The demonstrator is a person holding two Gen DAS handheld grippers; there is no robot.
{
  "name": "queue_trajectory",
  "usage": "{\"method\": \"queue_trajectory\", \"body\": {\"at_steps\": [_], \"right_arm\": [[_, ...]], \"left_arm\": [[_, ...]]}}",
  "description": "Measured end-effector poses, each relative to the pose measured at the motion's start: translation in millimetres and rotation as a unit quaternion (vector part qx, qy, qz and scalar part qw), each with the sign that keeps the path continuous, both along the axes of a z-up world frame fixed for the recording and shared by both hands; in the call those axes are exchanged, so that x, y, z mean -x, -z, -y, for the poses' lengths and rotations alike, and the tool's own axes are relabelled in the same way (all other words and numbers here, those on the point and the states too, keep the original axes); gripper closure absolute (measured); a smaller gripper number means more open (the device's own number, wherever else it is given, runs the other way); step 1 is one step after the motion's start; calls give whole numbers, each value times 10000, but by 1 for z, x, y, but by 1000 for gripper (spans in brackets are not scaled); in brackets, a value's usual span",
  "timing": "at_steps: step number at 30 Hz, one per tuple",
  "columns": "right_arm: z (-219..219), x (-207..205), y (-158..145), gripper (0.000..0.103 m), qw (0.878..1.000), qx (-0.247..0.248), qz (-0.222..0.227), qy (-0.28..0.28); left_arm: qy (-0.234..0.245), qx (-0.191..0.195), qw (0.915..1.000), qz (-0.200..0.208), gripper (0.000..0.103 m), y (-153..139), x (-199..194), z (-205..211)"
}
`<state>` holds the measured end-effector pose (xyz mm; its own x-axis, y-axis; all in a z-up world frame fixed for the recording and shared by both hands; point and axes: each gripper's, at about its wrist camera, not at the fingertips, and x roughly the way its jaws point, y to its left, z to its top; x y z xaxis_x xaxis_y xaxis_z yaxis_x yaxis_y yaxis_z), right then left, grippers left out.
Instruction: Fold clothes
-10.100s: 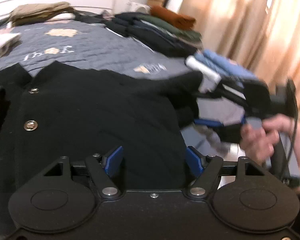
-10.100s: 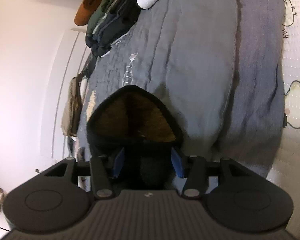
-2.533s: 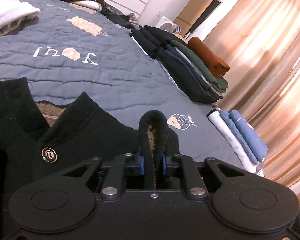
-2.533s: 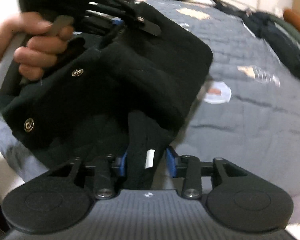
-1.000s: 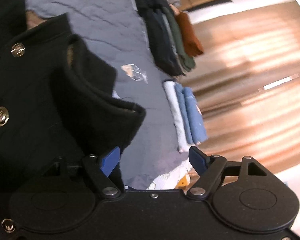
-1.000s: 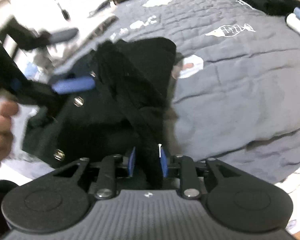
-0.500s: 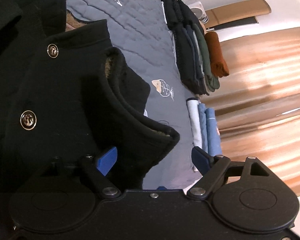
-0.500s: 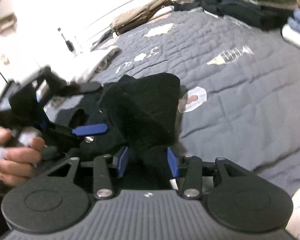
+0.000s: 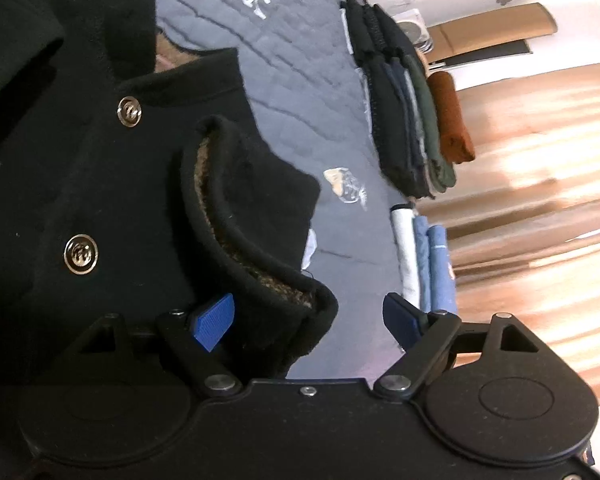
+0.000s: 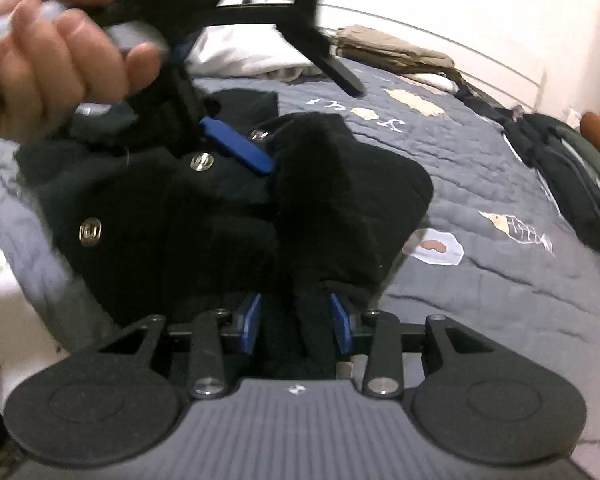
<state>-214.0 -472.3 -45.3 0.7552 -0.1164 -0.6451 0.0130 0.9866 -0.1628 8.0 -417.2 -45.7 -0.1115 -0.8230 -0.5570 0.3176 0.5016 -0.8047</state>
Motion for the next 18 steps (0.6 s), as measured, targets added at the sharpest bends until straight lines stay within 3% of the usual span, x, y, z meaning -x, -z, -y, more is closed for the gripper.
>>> {"method": "queue_trajectory", "body": {"at_steps": [1,6,8,11,14,16,18], "right_arm": [[0,-1,0,65,10000,2,-16,12],[3,-5,1,65,9999,-14,-62,86],[13,-8,2,65,9988,-222,-156,397],[33,-10,4,65,9925,-709,-293,956],[53,-10,4,81,9789,-1567,-314,1275],[66,-7,4,84,9645,-2082,-195,1615],[73,-1,1,85,9571,-2287,-89,1775]], "left_arm": [[-8,-81,10000,36,25,1,1,1],[-23,-327,9993,177,64,10,3,1],[-11,-396,9988,288,81,11,5,-2],[29,-398,9980,492,89,5,10,-8],[69,-400,9967,696,90,-2,16,-14],[133,-130,9969,762,90,-8,23,-17],[227,198,9958,863,90,-14,32,-17]]}}
